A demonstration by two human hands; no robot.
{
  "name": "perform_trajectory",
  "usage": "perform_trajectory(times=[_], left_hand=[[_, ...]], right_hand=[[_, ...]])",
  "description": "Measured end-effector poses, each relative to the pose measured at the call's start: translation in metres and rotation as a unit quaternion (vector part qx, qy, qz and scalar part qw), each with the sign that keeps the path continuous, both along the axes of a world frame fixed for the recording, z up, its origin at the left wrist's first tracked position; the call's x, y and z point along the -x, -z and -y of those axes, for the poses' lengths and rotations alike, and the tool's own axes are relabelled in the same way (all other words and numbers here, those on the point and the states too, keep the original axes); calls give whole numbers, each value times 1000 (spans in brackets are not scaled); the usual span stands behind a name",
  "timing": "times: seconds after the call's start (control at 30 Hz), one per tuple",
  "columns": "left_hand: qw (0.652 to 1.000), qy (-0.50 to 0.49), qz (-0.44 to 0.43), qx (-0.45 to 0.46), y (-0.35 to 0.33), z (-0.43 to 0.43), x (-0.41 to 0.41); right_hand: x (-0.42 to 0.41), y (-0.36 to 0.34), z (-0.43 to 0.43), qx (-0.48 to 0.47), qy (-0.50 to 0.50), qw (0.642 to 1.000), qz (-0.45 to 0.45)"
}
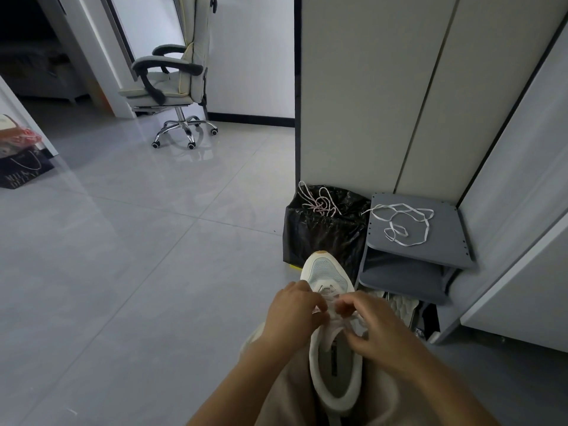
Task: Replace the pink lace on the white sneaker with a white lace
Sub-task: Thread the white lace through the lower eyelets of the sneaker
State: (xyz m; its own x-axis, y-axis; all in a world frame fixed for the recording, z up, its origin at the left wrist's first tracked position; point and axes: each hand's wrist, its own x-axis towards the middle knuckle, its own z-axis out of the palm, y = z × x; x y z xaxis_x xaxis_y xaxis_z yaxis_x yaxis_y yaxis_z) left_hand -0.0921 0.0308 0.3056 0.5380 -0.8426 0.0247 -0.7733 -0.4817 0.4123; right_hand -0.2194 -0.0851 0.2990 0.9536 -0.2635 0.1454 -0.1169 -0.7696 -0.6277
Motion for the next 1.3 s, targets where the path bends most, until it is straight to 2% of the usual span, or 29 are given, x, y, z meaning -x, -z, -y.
perform_trajectory(times=[0.13,0.37,0.43,0.5,0.57,0.67,0.77,0.83,0.9,0.97,1.07,1.13,1.2,1.27,1.3], left_hand=[[996,4,53,-72,-9,14,-1],[986,31,116,-119,-10,13,2],[980,40,143,-135,-13,17,3],[981,42,131,-140,-16,19,2],[991,38,62,-115,-18,17,0],[993,-10,-119,-23,-18,0,-8],[963,-95,-244,55,-15,-27,-20],[937,-156,-294,108,-8,-50,-32],[929,-222,-269,123,0,-82,-50],[925,-318,-185,95,18,-123,-78],[888,-450,-61,-64,35,-179,-100],[869,-479,2,-124,43,-190,-100],[904,-428,4,-18,49,-167,-88],[946,-292,-46,132,40,-121,-62],[960,-214,-68,168,34,-94,-45]], right_hand=[[-4,2,-2,36,4,999,19],[-5,9,-3,97,18,991,87],[-4,9,-5,91,27,990,104],[-2,7,-7,60,35,991,115],[2,4,-7,23,45,993,111],[8,0,-6,-32,62,991,111],[9,0,-6,-46,65,991,106],[8,0,-8,-48,63,991,108],[8,-1,-9,-54,63,990,112],[9,1,-9,-56,64,990,114],[6,9,-9,-46,63,990,115],[4,15,-11,-64,57,991,106],[2,19,-13,-110,60,986,110],[0,22,-11,-169,92,974,119],[-2,23,-8,-184,116,968,126]])
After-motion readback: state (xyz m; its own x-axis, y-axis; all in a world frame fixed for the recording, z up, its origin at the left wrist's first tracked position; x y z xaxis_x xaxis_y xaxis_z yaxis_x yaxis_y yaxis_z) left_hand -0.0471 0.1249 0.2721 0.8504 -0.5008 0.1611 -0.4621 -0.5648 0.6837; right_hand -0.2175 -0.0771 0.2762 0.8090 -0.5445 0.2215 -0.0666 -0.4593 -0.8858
